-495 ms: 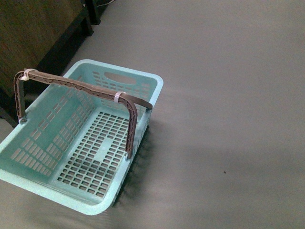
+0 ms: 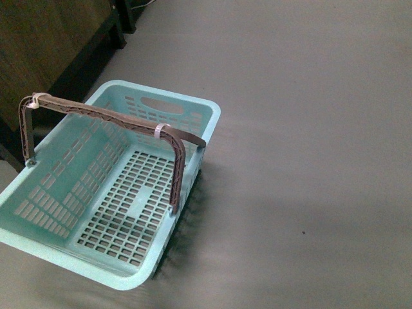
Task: Pick lemon and mango into basket
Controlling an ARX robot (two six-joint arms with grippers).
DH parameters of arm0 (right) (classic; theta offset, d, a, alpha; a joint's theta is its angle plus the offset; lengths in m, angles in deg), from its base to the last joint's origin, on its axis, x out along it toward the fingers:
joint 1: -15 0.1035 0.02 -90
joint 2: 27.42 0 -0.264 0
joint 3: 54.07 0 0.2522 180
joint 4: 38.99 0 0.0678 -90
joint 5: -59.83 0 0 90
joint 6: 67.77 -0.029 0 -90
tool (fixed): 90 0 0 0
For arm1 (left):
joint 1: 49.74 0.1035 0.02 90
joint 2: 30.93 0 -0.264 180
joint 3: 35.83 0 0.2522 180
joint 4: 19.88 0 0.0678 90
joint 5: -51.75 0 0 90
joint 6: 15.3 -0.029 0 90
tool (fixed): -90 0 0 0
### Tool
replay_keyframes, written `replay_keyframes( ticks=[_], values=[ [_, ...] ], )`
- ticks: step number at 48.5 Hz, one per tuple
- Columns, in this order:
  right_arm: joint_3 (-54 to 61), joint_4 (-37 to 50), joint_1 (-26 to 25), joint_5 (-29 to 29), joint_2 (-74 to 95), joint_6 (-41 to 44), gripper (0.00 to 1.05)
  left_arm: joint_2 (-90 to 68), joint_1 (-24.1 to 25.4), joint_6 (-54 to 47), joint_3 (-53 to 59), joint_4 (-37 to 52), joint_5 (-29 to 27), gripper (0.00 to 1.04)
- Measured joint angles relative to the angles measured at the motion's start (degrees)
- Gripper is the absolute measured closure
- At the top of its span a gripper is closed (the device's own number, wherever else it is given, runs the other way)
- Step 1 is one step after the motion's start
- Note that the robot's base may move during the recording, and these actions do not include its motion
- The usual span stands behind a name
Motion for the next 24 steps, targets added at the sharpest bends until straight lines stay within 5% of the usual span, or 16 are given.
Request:
replay_keyframes(
  ticks=[6,11,24],
  values=[
    [0.00,0.00,0.00,0.00,0.00,0.00,0.09,-0.24,0.00,0.28,-0.11,-0.42,0.07,0.07],
    [0.00,0.00,0.00,0.02,0.00,0.00,0.09,-14.19,-2.47,17.44,-8.55,-17.27,2.14,0.07],
    [0.00,0.00,0.00,0.00,0.00,0.00,0.09,-50.99,-0.83,59.08,-16.85,9.90,5.46,0.07]
  ],
)
